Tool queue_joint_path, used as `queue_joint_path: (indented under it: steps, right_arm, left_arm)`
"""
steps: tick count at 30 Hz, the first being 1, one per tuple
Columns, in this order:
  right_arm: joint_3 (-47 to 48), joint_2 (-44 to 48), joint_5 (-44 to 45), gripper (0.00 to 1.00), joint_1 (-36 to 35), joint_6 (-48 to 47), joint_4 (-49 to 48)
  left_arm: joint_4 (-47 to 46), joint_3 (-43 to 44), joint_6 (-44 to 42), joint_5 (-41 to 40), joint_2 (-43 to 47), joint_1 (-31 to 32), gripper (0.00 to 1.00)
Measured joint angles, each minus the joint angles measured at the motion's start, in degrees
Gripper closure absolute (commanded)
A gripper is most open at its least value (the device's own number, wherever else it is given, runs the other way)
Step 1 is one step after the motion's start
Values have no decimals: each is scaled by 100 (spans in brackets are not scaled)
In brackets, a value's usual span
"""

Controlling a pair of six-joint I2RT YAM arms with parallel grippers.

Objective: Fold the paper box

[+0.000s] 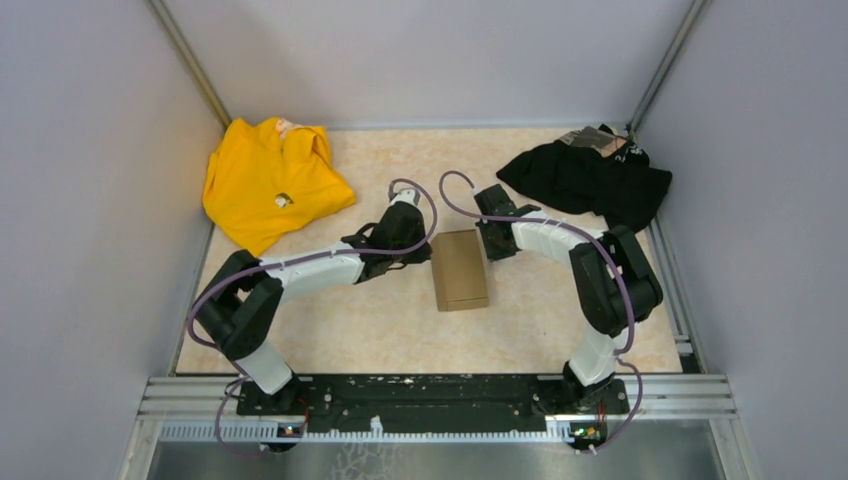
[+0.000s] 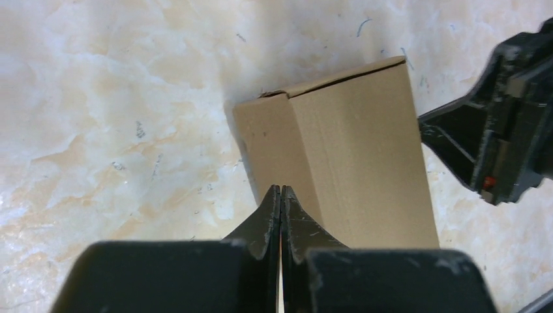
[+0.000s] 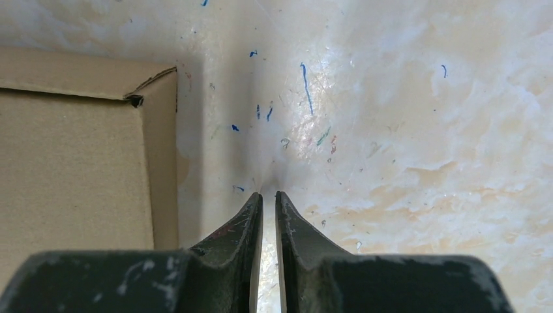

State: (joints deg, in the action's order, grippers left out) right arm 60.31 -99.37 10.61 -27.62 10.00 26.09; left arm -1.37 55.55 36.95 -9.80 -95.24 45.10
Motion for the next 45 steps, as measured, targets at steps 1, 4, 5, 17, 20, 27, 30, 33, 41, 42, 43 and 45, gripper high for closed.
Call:
queue_joint_path:
  steps: [1,4,5,17,20,27,30,33,41,42,43,45]
  right_arm:
    - [-2,22,2,87,0,0,11]
    - [0,107,-13,88,0,-11,9]
    - [0,136,-20,89,0,-26,7]
    - [22,162,-363,95,-2,-37,-59]
    - [118,31,-643,97,-4,35,-144]
    - [205,-319,-1412,99,28,361,-522]
    - [201,-345,-1484,100,57,424,-632]
    - [201,-367,-1523,100,66,472,-680]
    - [243,-382,-1248,98,24,433,-612]
    - [243,-376,-1145,97,17,404,-592]
    - [243,-365,-1038,95,9,374,-573]
    - [232,-332,-828,91,-2,308,-514]
  left_arm:
    - [61,0,13,-28,0,0,100]
    - [315,2,57,-160,-13,0,100]
    - [407,9,59,-210,-33,0,100]
    - [876,614,-90,-619,-732,0,100]
    - [809,874,-175,-654,-949,0,100]
    - [612,1272,-236,-595,-1626,-55,100]
    - [522,1222,-260,-575,-1613,-63,100]
    - [317,1040,-251,-535,-1528,-63,100]
    - [173,658,-227,-417,-1196,-63,100]
    - [173,634,-227,-396,-1132,-63,100]
    - [170,616,-227,-380,-1067,-66,100]
    - [173,562,-225,-358,-885,-92,100]
